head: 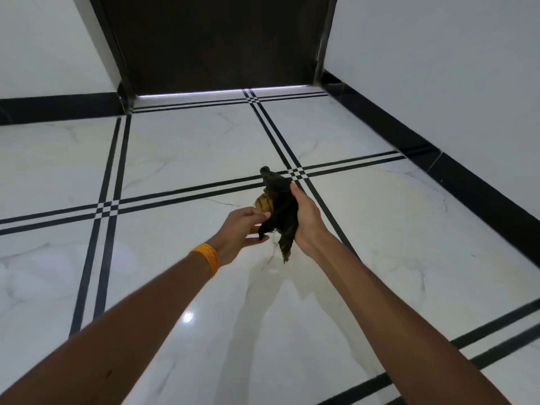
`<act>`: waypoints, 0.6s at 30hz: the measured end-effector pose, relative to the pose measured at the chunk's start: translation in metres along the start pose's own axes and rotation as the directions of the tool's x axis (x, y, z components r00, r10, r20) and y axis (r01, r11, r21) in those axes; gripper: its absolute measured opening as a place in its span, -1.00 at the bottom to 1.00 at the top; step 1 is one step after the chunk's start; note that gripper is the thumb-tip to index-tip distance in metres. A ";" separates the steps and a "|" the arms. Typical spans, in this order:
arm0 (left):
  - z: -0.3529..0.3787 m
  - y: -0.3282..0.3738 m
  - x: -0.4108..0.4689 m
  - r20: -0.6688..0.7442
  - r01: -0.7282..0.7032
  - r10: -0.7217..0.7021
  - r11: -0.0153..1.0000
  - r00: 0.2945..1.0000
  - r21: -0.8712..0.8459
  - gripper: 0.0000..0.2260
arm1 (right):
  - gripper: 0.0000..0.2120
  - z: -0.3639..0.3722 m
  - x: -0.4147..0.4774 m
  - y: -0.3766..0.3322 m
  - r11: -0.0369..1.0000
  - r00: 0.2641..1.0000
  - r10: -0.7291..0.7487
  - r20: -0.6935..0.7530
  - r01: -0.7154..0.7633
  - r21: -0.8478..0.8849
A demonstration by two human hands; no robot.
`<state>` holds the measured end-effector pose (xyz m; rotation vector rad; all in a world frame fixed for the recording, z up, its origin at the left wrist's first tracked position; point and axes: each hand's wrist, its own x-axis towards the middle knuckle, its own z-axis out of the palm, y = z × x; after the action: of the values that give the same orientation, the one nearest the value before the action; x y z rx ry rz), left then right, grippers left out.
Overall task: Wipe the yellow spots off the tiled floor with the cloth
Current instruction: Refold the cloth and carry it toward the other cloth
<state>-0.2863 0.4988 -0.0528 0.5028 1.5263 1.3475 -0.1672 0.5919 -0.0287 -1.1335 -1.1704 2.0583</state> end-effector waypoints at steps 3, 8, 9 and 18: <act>0.002 0.021 -0.013 0.036 0.027 -0.024 0.996 0.999 -0.080 -0.83 | -0.60 0.014 -0.005 -0.012 0.999 0.999 0.048 0.002 -0.048 -0.001; -0.006 0.070 -0.034 0.139 0.211 -0.201 0.975 0.970 -0.064 -0.86 | -0.65 0.032 -0.019 -0.027 0.997 0.996 0.080 0.042 -0.080 0.006; -0.010 0.076 -0.038 0.140 0.245 -0.239 0.969 0.961 -0.025 -0.92 | -0.66 0.034 -0.022 -0.028 0.997 0.995 0.079 0.055 -0.079 -0.005; -0.035 0.081 -0.083 -0.194 -0.050 0.125 0.934 0.973 0.352 -0.69 | -0.84 0.064 -0.049 -0.026 0.983 0.991 -0.060 0.119 0.080 -0.165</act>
<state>-0.3055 0.4375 0.0497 0.6681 1.9571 1.2343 -0.1953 0.5397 0.0321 -1.0463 -1.4438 2.0231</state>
